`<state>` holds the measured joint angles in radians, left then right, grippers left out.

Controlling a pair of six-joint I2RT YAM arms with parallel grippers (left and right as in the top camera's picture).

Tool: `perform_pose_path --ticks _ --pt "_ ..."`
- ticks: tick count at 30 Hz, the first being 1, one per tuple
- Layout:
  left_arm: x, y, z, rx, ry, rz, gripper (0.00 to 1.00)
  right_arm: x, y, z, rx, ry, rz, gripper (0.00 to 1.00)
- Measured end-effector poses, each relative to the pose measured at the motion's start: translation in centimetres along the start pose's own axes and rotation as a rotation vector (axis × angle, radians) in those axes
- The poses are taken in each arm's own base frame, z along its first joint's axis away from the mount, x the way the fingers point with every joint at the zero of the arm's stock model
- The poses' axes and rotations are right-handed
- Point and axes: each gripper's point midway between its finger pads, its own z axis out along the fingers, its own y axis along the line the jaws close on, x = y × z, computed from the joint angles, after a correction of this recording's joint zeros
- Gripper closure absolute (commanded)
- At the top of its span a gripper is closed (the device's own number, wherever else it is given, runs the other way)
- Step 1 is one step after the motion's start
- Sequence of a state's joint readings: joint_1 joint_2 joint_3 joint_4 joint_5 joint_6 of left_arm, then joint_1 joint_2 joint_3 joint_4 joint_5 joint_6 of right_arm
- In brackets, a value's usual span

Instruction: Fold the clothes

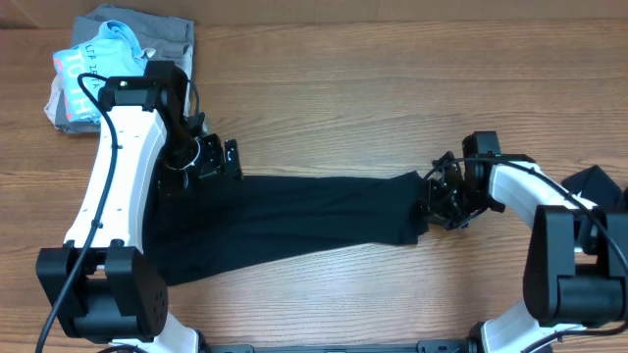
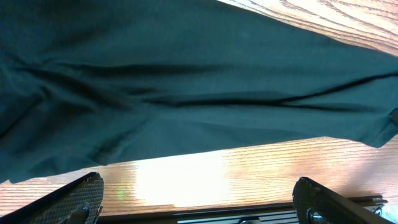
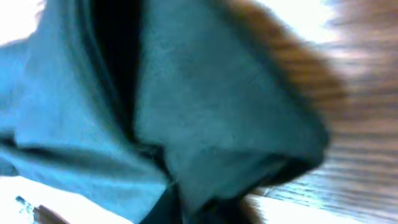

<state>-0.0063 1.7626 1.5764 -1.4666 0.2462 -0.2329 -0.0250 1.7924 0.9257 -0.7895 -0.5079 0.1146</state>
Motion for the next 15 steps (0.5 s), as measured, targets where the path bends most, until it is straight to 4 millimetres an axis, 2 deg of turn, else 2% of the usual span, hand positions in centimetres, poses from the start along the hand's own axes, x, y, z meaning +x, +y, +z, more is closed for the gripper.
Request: perform_pose_path --ticks 9,13,15 --pt "0.0 0.0 0.0 0.0 0.0 0.0 0.0 -0.2 -0.9 -0.5 0.053 -0.005 0.153 0.96" --pt "0.0 0.0 0.0 -0.001 0.001 0.0 0.0 -1.3 -3.4 -3.0 0.165 -0.04 0.268 0.96" --pt "0.1 0.1 0.1 -0.002 0.003 -0.001 0.0 -2.1 -4.6 -4.9 0.225 -0.065 0.325 0.96"
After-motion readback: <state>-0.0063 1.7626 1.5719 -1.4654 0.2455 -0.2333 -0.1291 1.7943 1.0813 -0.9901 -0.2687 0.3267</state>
